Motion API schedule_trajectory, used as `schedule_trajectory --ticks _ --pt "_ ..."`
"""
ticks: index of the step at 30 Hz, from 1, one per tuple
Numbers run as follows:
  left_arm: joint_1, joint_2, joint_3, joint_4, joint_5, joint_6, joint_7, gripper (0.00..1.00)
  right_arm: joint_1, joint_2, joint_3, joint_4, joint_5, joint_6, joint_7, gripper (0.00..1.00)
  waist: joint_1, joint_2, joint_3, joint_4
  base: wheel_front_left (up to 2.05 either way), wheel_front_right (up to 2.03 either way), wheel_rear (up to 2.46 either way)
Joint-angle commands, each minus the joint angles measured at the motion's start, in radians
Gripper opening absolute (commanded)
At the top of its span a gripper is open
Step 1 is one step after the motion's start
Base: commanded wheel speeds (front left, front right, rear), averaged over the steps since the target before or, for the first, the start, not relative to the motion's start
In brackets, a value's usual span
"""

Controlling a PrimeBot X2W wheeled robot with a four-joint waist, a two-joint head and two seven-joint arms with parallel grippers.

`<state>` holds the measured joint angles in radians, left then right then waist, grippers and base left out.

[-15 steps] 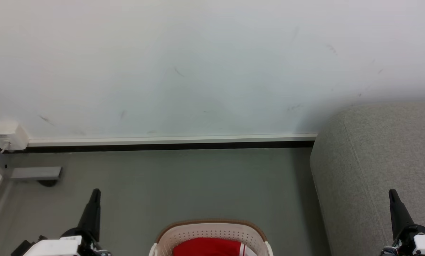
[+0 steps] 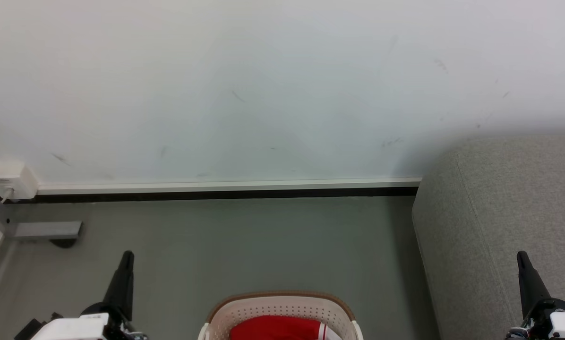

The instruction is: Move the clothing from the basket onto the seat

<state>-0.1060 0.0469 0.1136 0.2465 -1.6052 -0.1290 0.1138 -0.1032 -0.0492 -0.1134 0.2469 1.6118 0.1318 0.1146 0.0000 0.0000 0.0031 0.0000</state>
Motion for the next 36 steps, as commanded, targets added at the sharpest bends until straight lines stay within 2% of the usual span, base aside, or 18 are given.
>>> schedule_trajectory --ticks 1,36 --pt "-0.008 0.007 0.002 -0.004 -0.015 -0.005 0.003 0.00 -0.013 0.000 -0.003 -0.005 0.002 -0.002 0.001 0.00 0.0000 0.0000 0.000 0.000 0.00 0.00 0.00" --pt "-0.008 0.007 0.002 -0.004 -0.015 -0.005 0.003 0.00 -0.013 0.000 -0.003 -0.005 0.002 -0.002 0.001 0.00 0.0000 0.0000 0.000 0.000 0.00 0.00 0.00"
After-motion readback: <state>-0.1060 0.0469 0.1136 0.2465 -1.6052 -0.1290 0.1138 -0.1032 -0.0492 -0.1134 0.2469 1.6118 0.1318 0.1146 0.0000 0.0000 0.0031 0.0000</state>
